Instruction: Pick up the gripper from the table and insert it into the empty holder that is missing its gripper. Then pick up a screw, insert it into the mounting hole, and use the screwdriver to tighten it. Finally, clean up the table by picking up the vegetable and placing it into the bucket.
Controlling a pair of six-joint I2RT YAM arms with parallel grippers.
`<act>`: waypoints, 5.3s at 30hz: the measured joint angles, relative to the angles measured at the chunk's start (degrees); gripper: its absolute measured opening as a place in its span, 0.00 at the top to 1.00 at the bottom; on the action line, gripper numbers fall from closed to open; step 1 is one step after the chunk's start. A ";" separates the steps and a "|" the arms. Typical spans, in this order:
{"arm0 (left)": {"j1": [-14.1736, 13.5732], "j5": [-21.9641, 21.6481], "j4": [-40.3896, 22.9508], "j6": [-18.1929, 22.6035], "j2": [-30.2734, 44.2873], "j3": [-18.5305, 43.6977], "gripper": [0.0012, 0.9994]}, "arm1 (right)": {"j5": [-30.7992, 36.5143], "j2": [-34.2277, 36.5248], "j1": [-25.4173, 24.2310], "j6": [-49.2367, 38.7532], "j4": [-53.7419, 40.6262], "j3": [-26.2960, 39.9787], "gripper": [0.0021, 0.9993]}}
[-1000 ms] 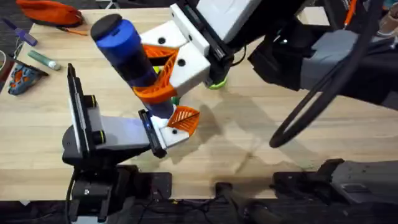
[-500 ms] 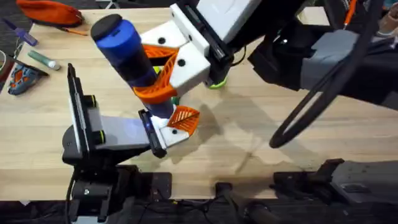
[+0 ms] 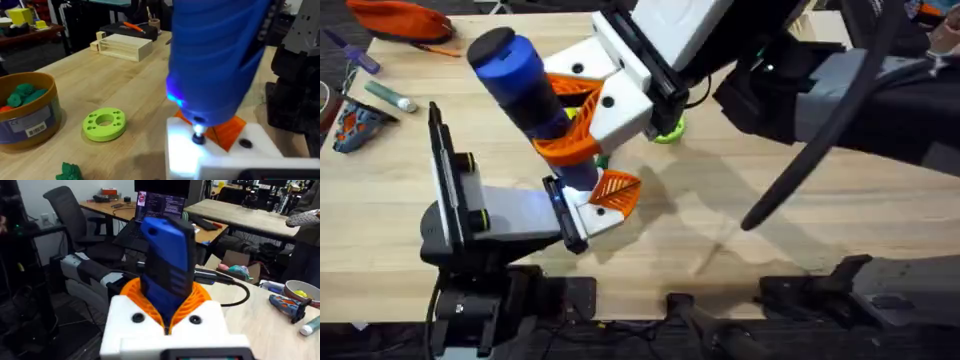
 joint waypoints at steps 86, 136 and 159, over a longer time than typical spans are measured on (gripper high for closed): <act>0.00 -0.02 0.00 -0.13 -0.02 0.02 1.00 | 67.09 -6.55 -4.50 -24.88 -80.77 30.35 0.98; 0.00 -0.02 -0.02 -0.13 -0.02 0.02 1.00 | 84.74 21.86 -27.12 -65.64 -106.13 25.62 0.12; 0.00 0.00 -0.02 0.04 -0.02 0.02 0.01 | 82.39 9.00 -22.80 -58.14 -104.47 25.63 0.11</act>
